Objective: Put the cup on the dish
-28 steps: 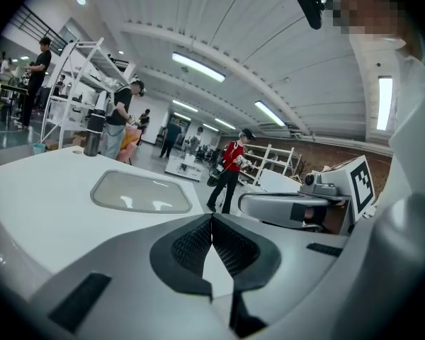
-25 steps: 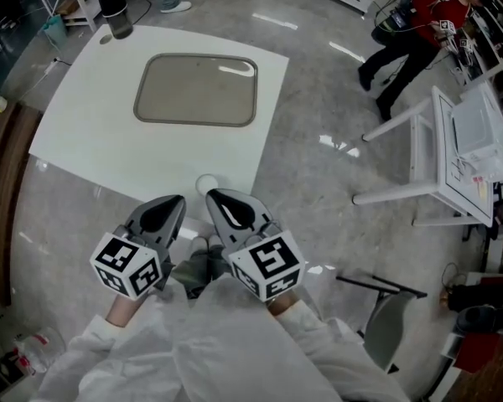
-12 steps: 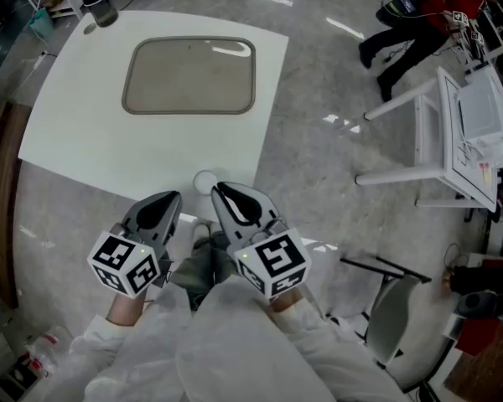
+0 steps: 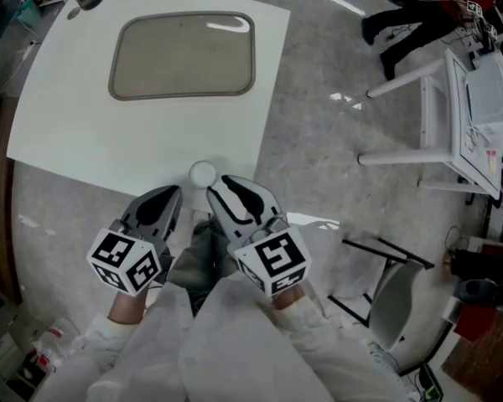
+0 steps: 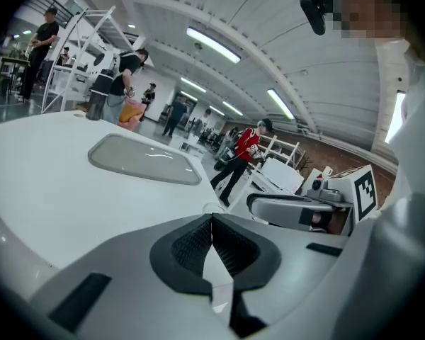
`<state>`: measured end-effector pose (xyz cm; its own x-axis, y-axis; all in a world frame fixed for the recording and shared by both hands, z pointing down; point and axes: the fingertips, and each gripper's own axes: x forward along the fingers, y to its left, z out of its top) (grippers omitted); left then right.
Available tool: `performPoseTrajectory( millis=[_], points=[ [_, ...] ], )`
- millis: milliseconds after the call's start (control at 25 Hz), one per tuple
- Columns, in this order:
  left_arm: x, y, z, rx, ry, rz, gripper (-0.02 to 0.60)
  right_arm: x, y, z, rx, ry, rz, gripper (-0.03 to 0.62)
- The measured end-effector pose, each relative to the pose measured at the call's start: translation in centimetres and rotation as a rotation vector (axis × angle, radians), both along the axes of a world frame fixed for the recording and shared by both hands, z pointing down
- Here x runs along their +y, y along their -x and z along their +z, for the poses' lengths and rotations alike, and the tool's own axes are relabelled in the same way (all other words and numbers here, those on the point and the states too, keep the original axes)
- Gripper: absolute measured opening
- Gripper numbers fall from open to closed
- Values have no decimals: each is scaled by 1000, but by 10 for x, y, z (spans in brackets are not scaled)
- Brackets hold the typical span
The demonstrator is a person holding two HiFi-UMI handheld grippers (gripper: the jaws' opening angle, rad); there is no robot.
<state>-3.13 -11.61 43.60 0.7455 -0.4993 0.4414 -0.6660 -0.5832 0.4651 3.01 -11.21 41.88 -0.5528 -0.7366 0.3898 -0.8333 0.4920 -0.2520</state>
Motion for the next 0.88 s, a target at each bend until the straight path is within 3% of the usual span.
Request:
performPoseTrajectory(
  millis=[360, 880],
  points=[
    [5, -2, 26, -1, 66, -2, 9, 2, 10, 35, 64, 73, -33, 236],
    [2, 1, 49, -16, 121, -3, 9, -8, 22, 73, 139, 116, -92, 262]
  ],
)
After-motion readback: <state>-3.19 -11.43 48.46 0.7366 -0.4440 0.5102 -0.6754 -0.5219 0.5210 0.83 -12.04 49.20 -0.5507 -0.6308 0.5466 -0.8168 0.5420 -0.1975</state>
